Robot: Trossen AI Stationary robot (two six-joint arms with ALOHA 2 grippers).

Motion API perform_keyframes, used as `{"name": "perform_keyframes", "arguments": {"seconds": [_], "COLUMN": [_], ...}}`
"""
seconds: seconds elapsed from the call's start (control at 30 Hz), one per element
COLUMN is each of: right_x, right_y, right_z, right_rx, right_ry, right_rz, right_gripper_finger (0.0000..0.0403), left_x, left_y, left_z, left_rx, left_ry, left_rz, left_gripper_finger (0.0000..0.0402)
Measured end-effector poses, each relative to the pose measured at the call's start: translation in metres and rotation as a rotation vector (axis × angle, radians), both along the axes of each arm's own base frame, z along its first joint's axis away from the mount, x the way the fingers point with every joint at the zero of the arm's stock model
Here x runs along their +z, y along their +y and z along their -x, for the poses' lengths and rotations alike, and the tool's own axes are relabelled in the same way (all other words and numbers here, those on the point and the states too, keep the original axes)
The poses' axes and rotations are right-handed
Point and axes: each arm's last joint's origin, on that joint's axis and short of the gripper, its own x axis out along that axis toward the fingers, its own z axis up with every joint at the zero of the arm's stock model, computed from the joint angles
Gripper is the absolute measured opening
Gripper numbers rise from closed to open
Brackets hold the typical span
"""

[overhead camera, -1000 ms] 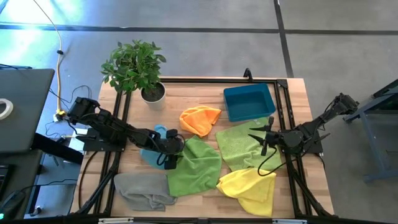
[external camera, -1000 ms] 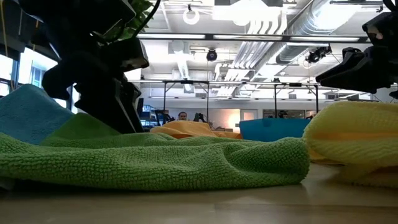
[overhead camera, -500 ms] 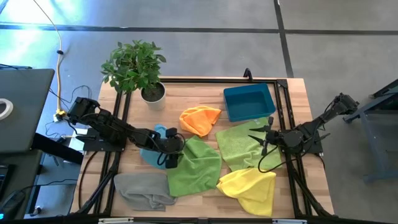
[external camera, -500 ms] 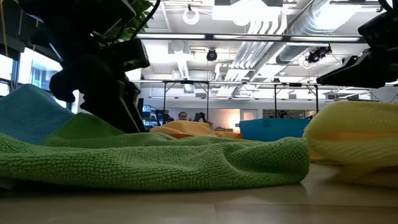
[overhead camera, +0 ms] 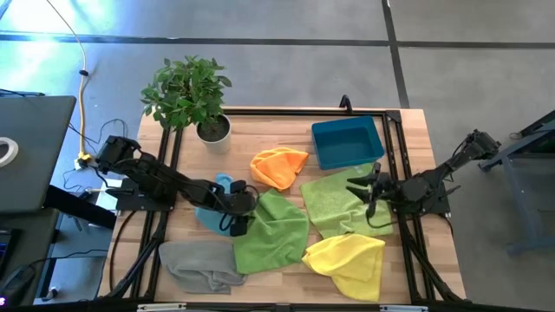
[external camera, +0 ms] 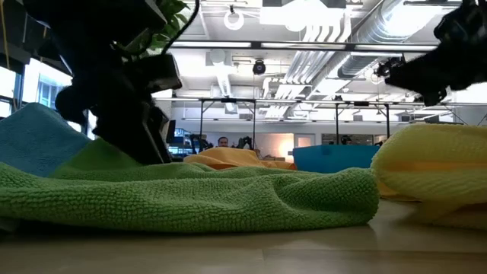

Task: Fold microfiber towels
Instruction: Move the light green microfiber cloth to the middle right of the table

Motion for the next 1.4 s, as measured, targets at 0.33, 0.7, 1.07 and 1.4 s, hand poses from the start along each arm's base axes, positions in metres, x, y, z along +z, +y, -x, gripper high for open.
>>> {"name": "perform_keyframes", "arguments": {"seconds": [0.33,0.7,1.07,1.4], "right_x": [0.028,0.027,0.012,0.025], "right_y": [-0.002,-0.003,-0.004,-0.005], "right_z": [0.002,0.002,-0.019,-0.063], "right_rx": [-0.008,-0.077,-0.056,-0.142], "right_ry": [-0.263,-0.269,-0.151,-0.017], "right_rz": [-0.12,-0.196,-0.294,-0.207], "right_gripper_finger": [0.0116,0.0116,0.0116,0.0116], "left_x": [-0.027,-0.025,-0.025,-0.025], "left_y": [0.0,0.013,0.031,0.032], "left_z": [-0.029,-0.066,-0.068,-0.068], "left_rx": [-0.024,-0.078,-0.017,-0.017], "left_ry": [-0.089,-0.111,-0.105,-0.103], "left_rz": [-0.067,-0.153,-0.151,-0.15], "left_gripper_finger": [0.0203,0.0203,0.0203,0.0203]}}
